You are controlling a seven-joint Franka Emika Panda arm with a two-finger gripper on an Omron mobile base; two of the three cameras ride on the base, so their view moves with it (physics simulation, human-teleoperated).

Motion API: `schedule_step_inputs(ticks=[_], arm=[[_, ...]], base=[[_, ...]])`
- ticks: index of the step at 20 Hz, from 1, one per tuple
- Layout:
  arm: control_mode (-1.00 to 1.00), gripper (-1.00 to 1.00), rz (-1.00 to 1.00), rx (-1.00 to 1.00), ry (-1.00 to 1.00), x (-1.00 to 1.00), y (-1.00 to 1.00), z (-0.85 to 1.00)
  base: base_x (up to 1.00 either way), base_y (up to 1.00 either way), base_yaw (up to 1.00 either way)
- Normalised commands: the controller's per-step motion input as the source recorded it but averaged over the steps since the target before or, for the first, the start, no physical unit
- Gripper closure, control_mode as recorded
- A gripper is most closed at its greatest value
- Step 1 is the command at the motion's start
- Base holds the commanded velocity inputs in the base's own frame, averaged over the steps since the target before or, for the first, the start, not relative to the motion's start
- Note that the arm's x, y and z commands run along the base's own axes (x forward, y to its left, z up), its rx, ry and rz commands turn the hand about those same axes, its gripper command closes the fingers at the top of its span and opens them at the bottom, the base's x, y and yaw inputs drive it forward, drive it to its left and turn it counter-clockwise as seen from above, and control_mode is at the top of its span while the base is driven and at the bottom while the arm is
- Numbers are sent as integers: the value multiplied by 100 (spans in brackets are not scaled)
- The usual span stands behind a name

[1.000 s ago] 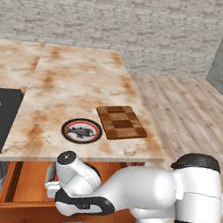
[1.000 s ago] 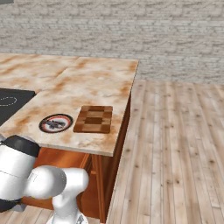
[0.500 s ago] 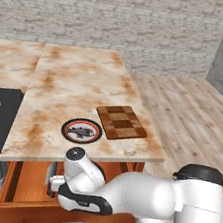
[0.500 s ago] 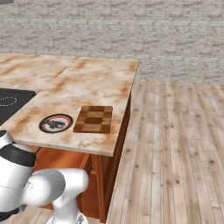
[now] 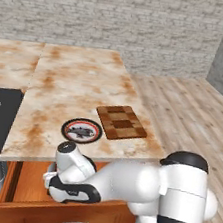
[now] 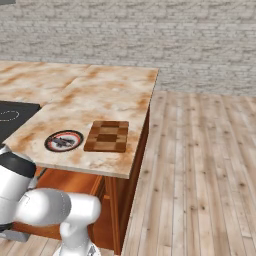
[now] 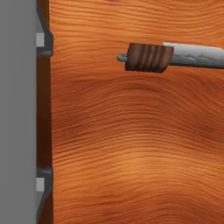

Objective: Pick up the knife from the drawer and place it on the cutting board. Then place the meat from the plate to the cutting board.

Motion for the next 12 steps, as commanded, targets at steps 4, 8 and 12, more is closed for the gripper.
schedule_step_inputs(ticks=[4, 8, 12], arm=[[-100, -100, 0, -3, 0, 8, 41, 0], [-100, -100, 0, 0, 0, 13, 31, 0], [-100, -100, 0, 0, 0, 7, 25, -1]], base=[[0, 0, 0], [0, 0, 0], [0, 0, 0]])
